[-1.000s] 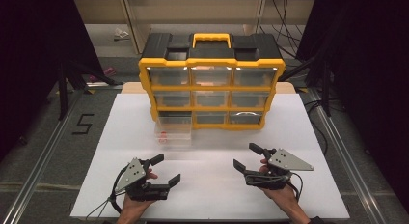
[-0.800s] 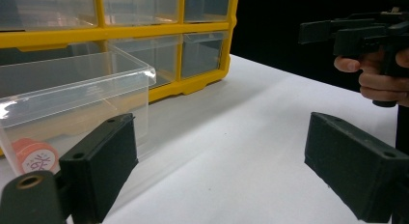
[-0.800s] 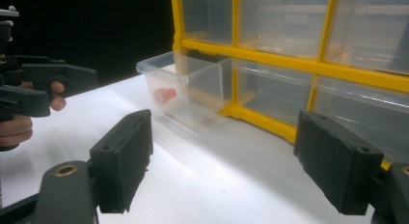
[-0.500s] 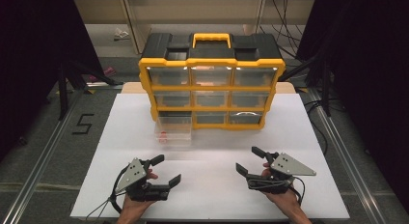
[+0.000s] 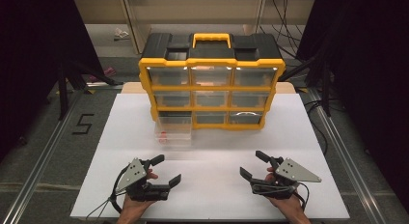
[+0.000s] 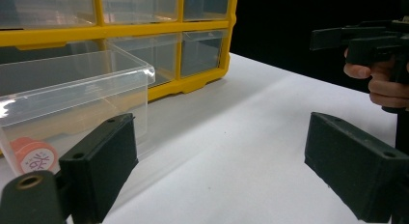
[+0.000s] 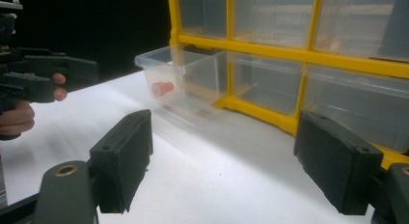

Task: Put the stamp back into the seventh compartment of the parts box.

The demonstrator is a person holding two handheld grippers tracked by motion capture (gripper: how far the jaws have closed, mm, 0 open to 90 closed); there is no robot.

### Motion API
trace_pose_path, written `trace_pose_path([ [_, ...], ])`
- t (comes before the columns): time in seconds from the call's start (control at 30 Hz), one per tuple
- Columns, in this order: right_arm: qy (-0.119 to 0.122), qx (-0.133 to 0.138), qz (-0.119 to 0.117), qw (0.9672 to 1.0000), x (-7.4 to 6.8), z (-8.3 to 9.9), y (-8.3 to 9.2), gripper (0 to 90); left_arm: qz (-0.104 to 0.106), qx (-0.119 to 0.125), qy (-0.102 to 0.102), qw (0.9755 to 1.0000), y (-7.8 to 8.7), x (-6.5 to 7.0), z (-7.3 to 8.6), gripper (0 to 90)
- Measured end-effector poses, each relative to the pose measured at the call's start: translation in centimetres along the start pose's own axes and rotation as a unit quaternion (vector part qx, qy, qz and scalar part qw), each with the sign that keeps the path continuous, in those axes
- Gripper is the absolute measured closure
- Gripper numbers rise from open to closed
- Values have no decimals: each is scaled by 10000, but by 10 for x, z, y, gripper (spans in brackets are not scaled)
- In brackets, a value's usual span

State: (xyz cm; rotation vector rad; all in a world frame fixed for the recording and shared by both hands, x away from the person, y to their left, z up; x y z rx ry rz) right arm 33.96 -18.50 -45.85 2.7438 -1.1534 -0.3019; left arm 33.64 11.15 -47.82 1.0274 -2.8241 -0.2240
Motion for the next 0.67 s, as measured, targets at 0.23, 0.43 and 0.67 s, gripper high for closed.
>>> trace_pose_path([
  [0.23, -10, 21, 26, 10000, 2, 0, 2, 220, -8, 3, -1, 10000, 0, 0, 0, 108],
  [0.43, 2, 40, 38, 10000, 2, -1, 2, 219, -6, -14, -8, 10000, 0, 0, 0, 108],
  [0.67, -4, 59, 49, 10000, 3, -1, 2, 219, -5, -14, -2, 10000, -1, 0, 0, 108],
])
Point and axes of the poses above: each handheld gripper's, and its own axes: y roughly backward along the jaws, z roughly out of its underside, x roughly to its right, the point moved 7 cm from there along -y, roughly forward along the jaws, and after that the axes turned 4 degrees about -y, right-handed, at the moved point
